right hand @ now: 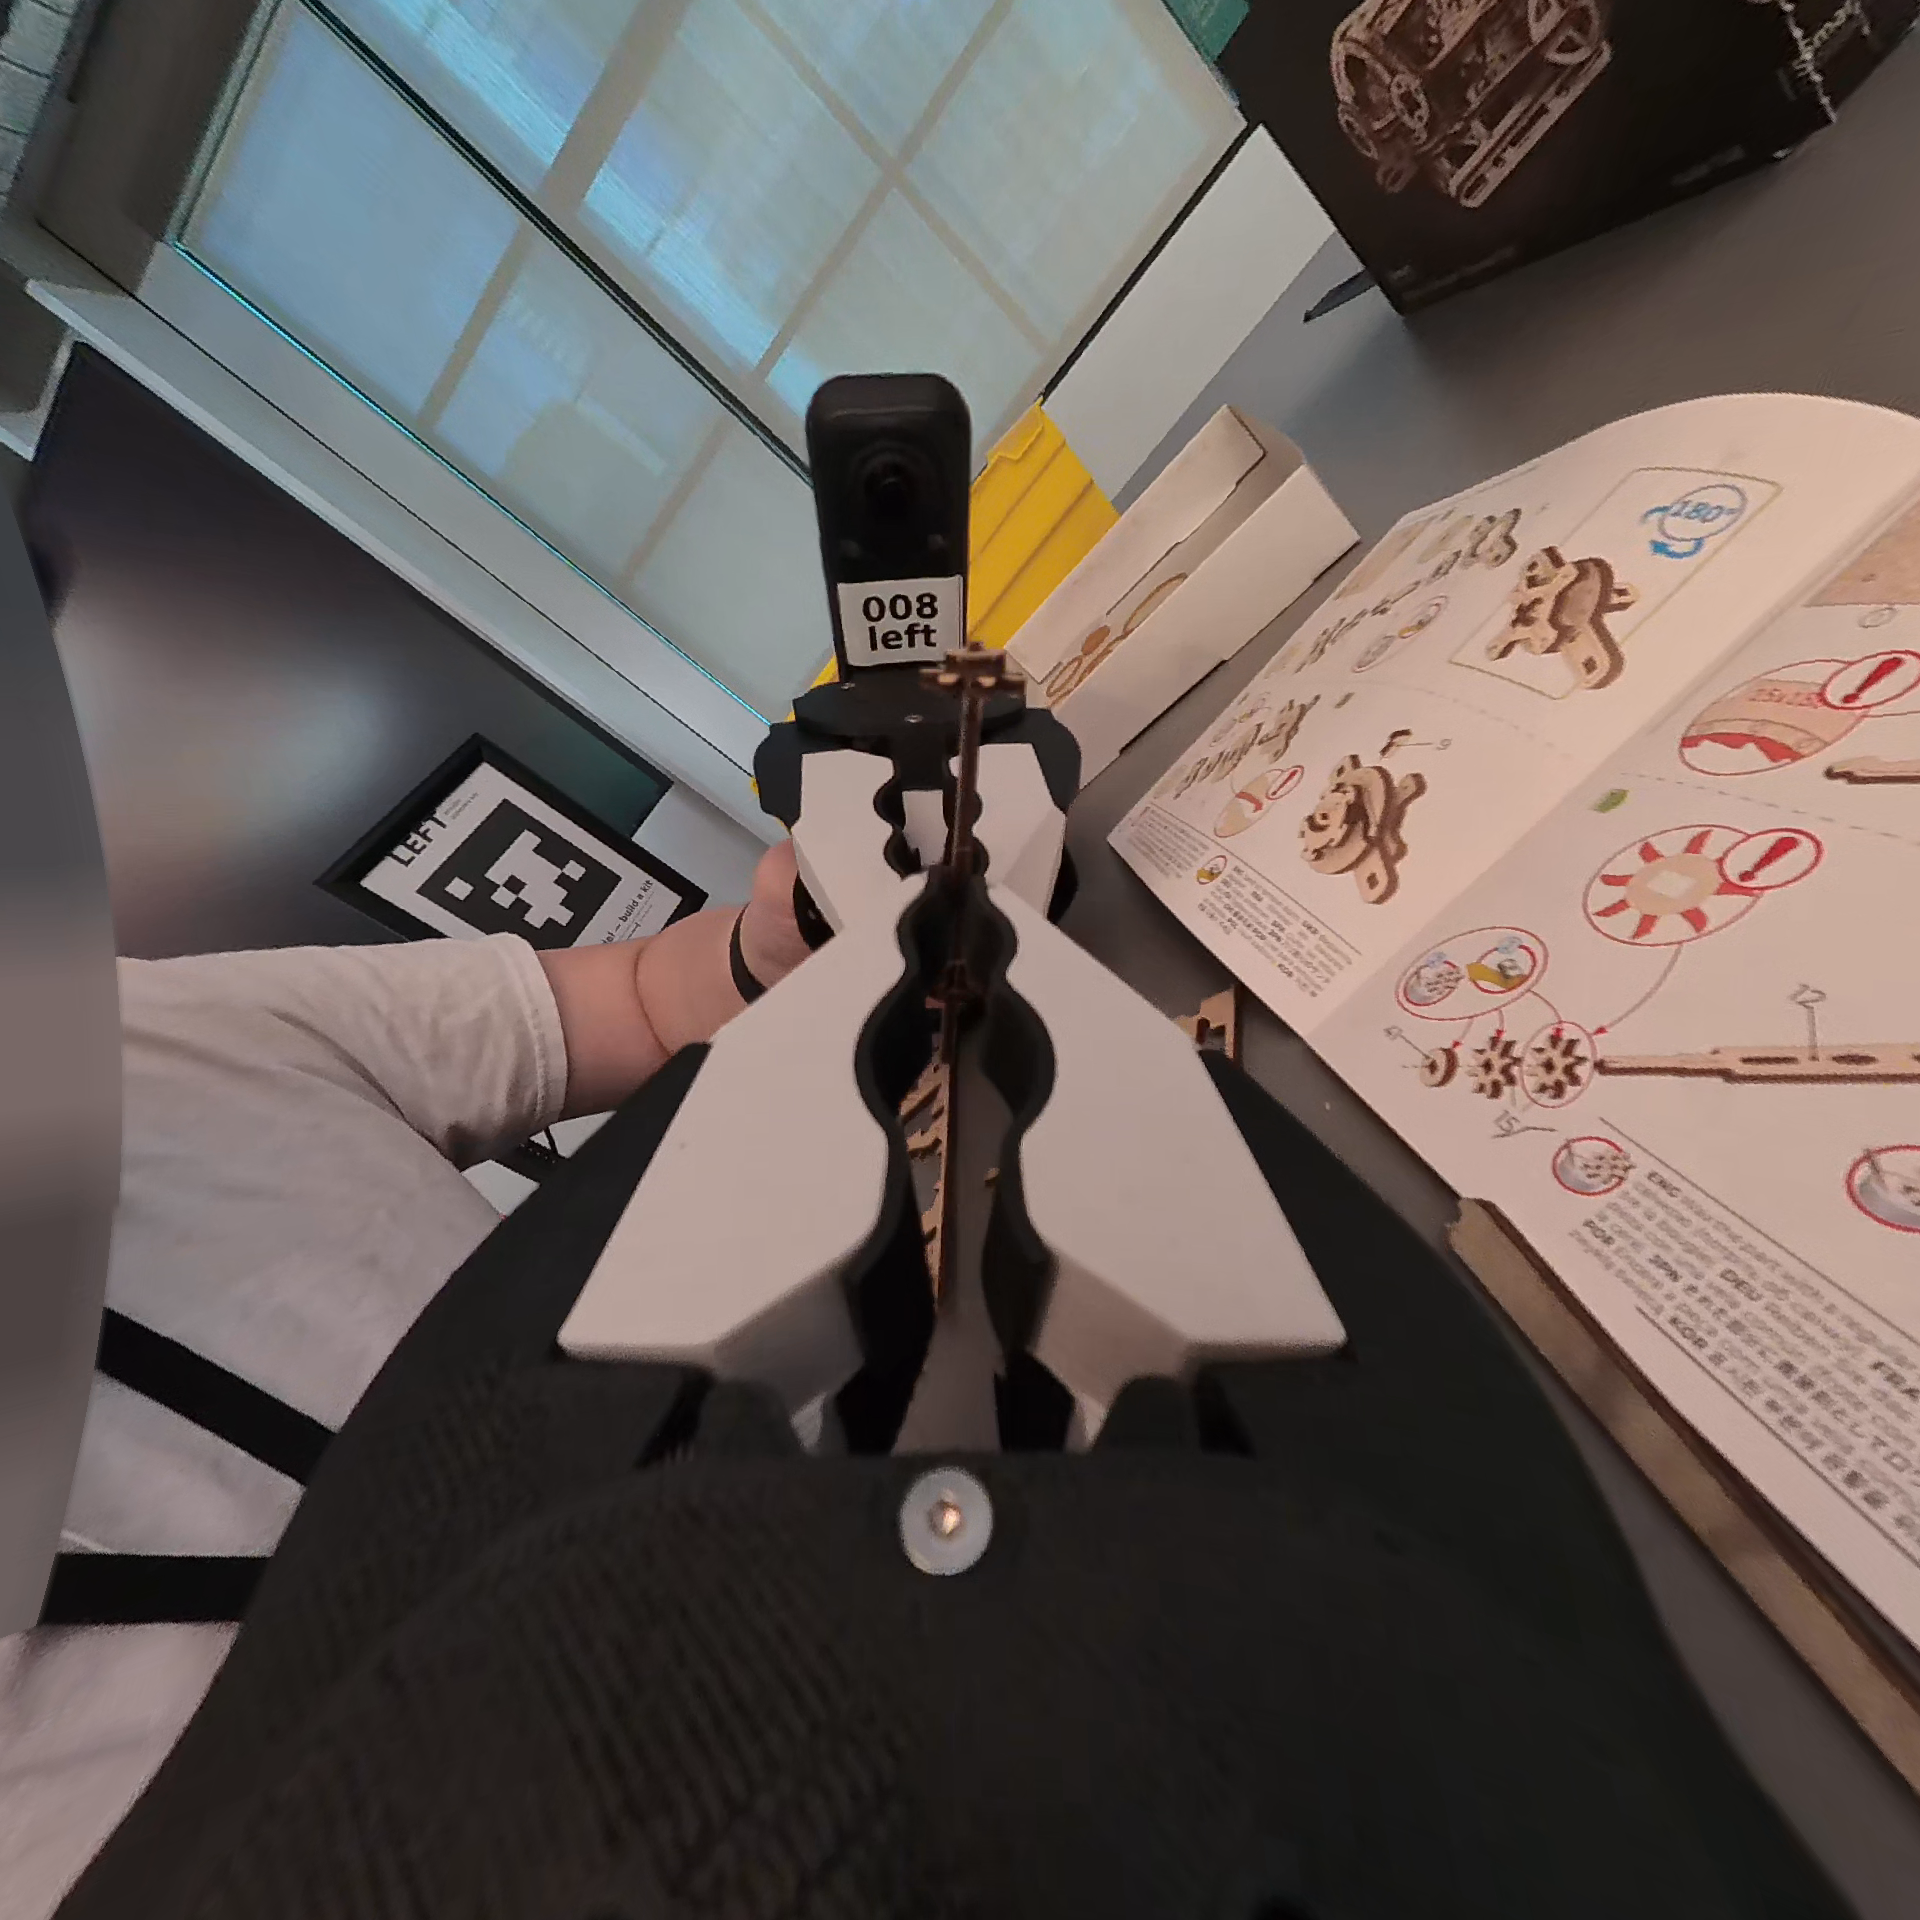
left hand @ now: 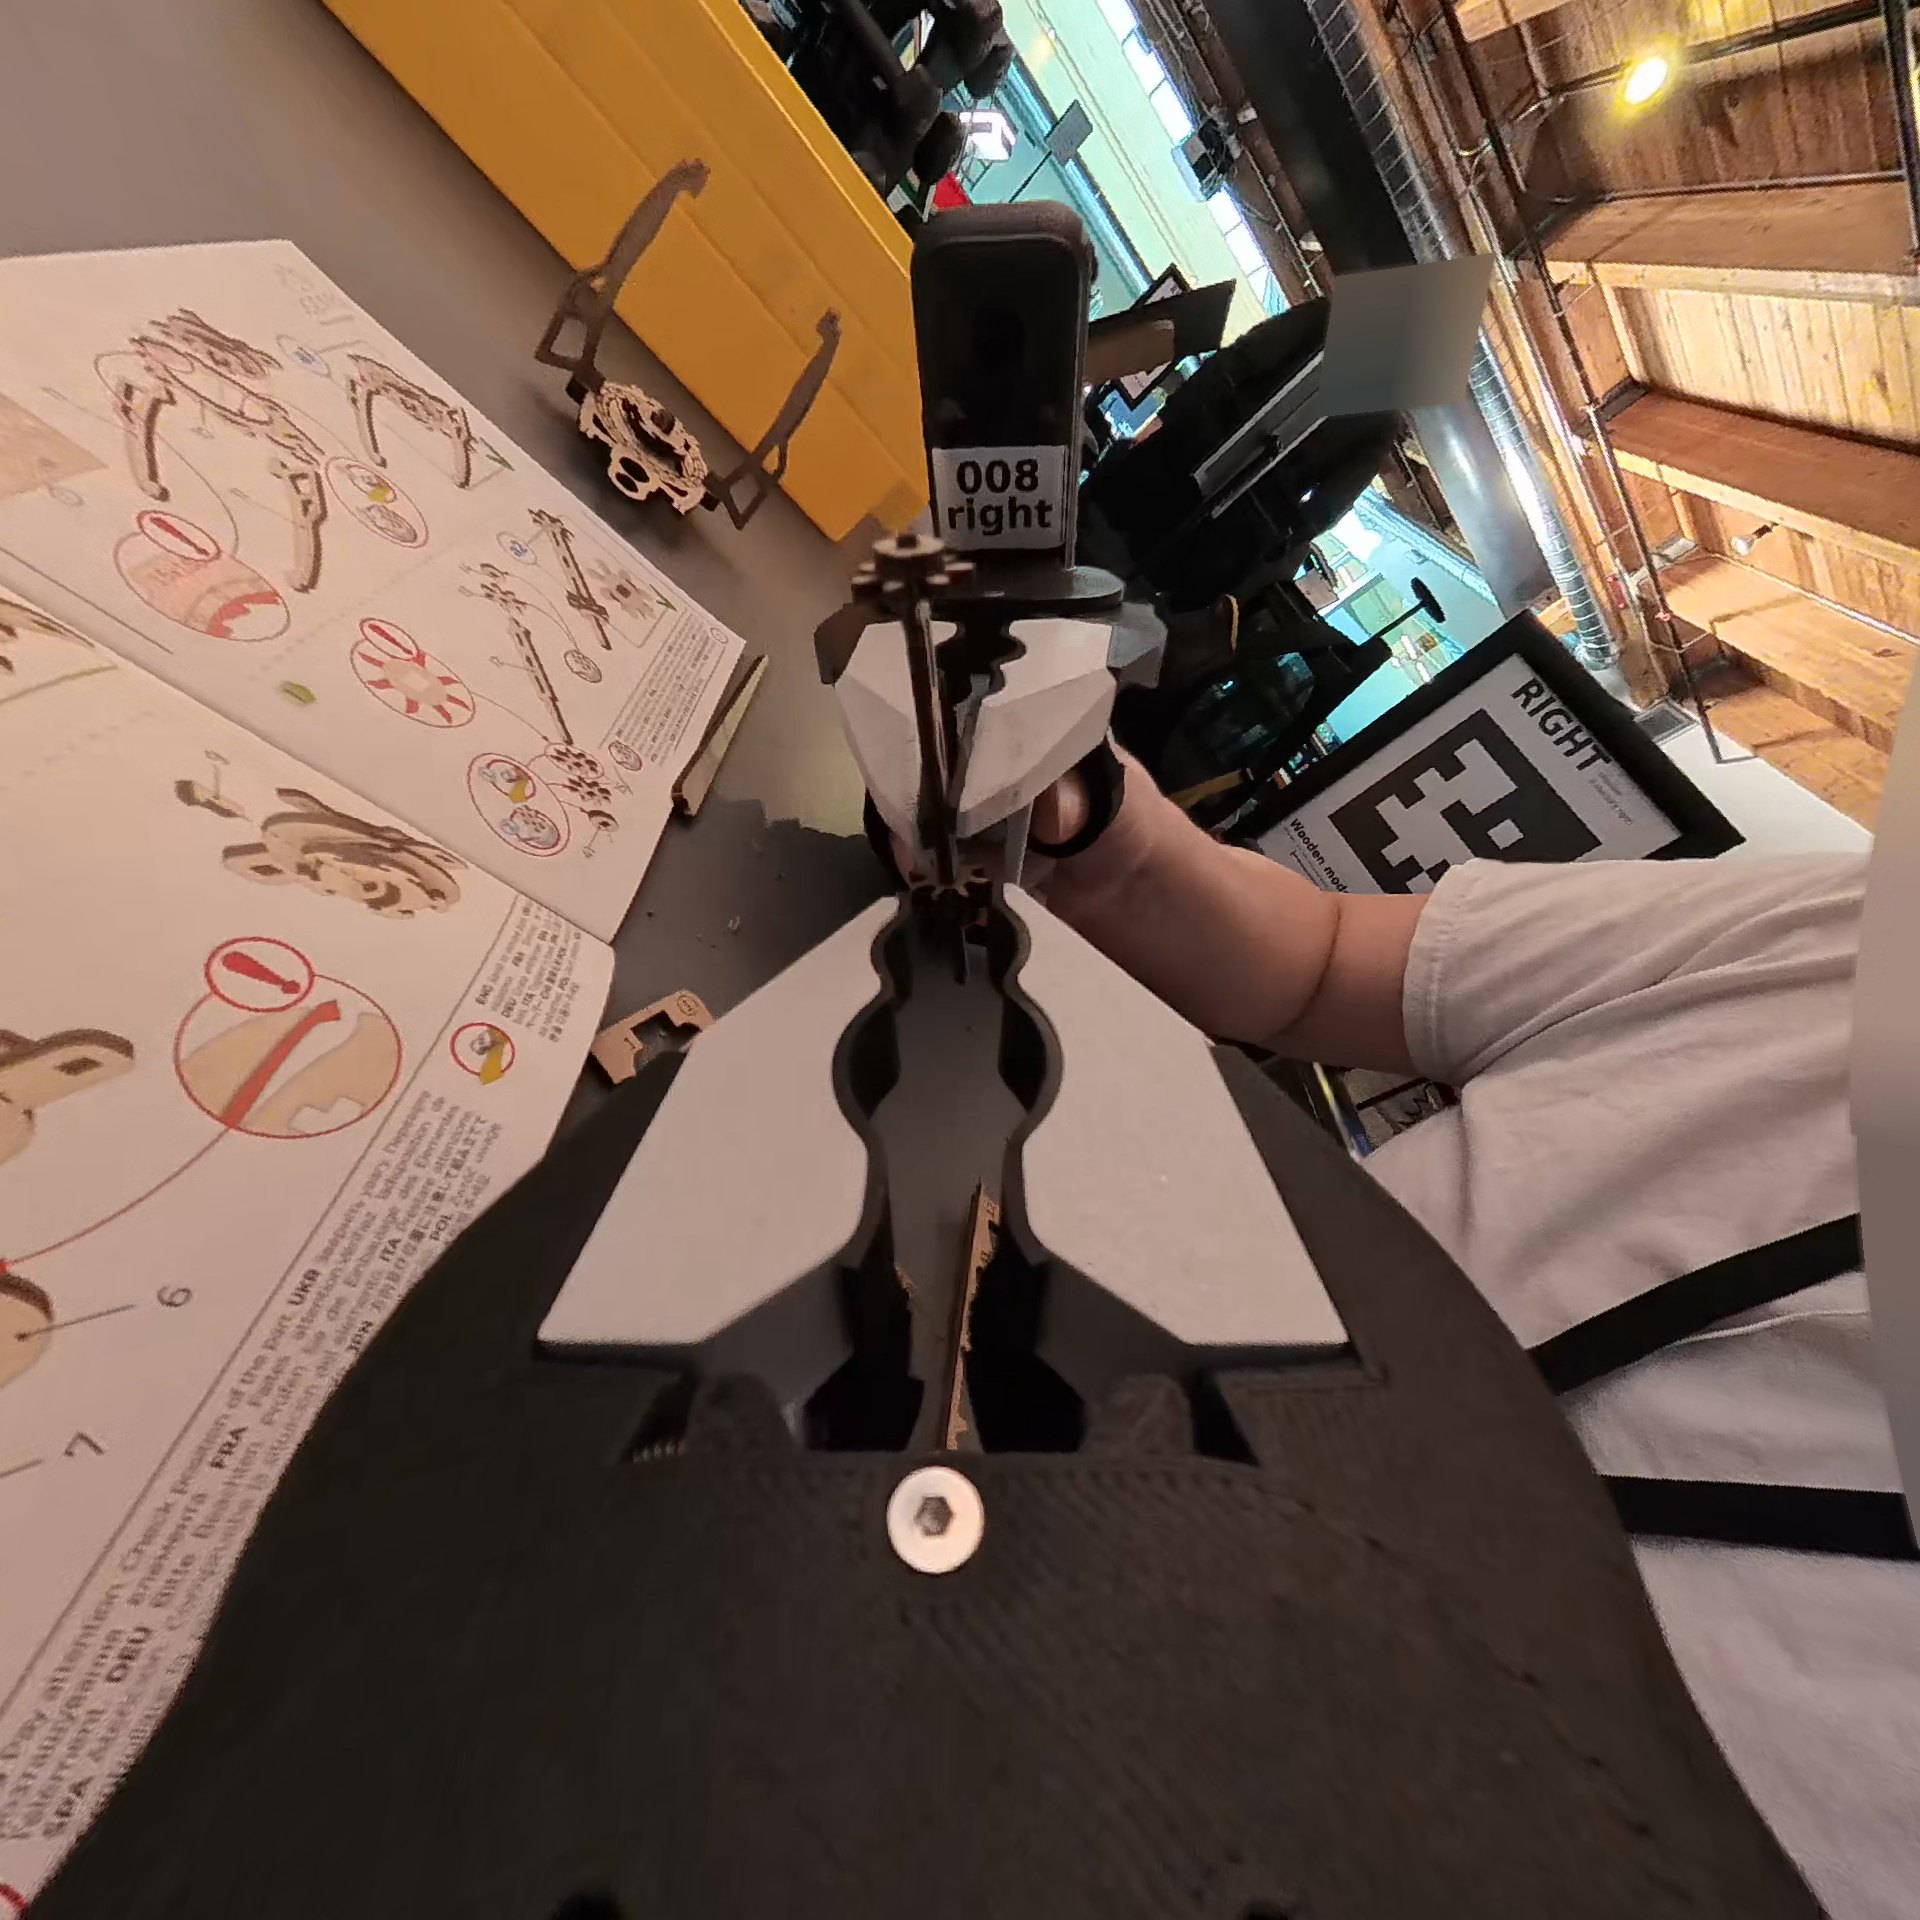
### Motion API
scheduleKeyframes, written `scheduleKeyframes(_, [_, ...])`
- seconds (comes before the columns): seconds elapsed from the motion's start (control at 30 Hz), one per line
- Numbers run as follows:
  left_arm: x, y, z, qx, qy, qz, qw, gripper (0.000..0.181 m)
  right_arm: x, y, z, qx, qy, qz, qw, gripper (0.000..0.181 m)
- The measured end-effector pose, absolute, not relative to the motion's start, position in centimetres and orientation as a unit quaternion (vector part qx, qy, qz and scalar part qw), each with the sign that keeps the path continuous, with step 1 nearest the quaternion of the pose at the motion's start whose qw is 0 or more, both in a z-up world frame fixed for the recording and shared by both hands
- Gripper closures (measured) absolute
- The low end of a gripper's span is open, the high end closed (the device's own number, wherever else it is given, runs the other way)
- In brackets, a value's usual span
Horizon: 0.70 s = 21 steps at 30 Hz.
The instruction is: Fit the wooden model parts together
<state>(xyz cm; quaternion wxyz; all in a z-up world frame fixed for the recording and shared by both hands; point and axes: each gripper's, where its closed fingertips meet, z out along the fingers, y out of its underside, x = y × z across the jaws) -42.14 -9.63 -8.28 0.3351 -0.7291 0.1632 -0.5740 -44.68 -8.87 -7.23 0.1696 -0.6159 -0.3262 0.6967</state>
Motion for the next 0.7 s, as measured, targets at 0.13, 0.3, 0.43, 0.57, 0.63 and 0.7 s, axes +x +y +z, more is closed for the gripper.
scheduleKeyframes(0.13, [-42.23, -9.61, -8.46, -0.733, 0.164, -0.569, 0.335, 0.173, -44.75, -8.97, -7.44, -0.62, -0.334, 0.689, 0.173, 0.179])
scheduleKeyframes(0.3, [-42.29, -9.62, -8.53, -0.733, 0.163, -0.57, 0.333, 0.173, -44.79, -9.03, -7.55, -0.621, -0.339, 0.683, 0.179, 0.179])
scheduleKeyframes(0.43, [-42.35, -9.58, -8.53, -0.733, 0.163, -0.569, 0.334, 0.173, -44.8, -9.04, -7.6, -0.622, -0.341, 0.681, 0.181, 0.179])
scheduleKeyframes(0.57, [-42.3, -9.51, -8.26, -0.723, 0.163, -0.584, 0.331, 0.172, -44.81, -8.74, -7.3, -0.617, -0.337, 0.683, 0.198, 0.179])
scheduleKeyframes(0.63, [-42.17, -9.47, -8.14, -0.718, 0.155, -0.598, 0.32, 0.17, -44.73, -8.52, -7.14, -0.616, -0.326, 0.689, 0.2, 0.18])
scheduleKeyframes(0.7, [-42.09, -9.45, -7.97, -0.713, 0.148, -0.605, 0.32, 0.17, -44.63, -8.49, -6.85, -0.61, -0.32, 0.698, 0.197, 0.18])
